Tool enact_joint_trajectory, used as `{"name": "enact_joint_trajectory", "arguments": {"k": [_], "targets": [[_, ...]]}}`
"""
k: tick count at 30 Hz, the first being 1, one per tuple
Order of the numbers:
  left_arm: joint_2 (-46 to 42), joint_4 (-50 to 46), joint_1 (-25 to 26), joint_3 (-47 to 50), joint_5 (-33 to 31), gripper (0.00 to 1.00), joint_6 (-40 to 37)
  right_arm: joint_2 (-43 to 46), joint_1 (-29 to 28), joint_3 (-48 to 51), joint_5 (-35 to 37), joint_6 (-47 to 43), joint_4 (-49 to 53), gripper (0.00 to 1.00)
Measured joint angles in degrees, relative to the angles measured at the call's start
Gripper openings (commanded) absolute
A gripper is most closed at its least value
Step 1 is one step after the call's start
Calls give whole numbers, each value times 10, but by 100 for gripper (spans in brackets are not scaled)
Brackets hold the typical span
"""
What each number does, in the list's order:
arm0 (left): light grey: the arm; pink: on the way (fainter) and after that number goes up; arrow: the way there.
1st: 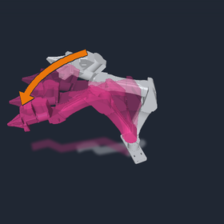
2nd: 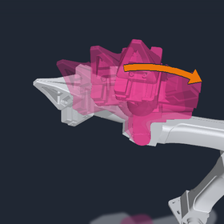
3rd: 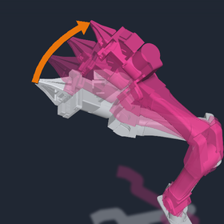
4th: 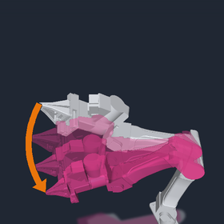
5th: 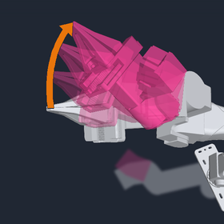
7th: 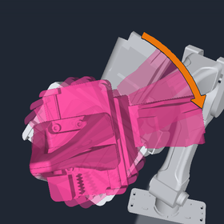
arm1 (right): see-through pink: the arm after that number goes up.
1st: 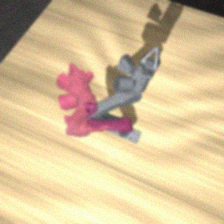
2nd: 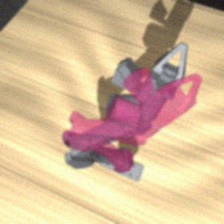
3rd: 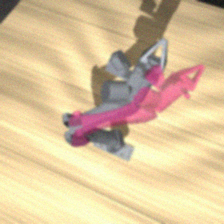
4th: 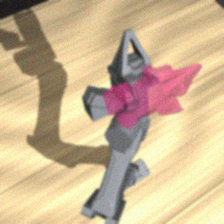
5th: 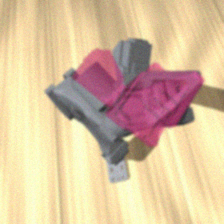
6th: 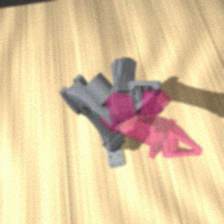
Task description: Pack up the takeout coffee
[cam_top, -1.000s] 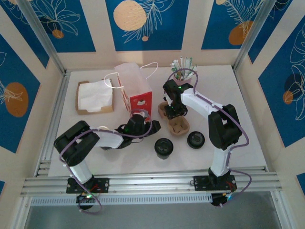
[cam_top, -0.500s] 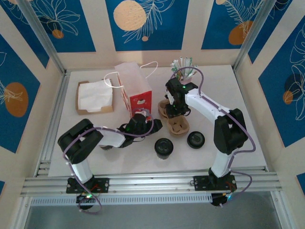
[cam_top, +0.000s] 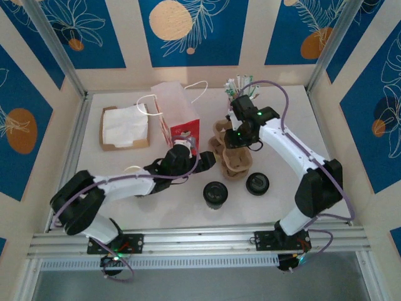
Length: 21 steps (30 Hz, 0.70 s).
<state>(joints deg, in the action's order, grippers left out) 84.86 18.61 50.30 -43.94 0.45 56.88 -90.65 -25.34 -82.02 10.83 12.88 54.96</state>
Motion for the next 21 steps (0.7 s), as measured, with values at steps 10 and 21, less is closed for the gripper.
{"name": "enact_joint_trajectory", "arguments": {"k": [10,21], "targets": [[-143,-325,60,-153,-130,100,-76,99,48,19,-35,14,-6,36],[-183,-595,-41,-346,-241,92,-112,144,56,34,-72,22,-13,37]]}}
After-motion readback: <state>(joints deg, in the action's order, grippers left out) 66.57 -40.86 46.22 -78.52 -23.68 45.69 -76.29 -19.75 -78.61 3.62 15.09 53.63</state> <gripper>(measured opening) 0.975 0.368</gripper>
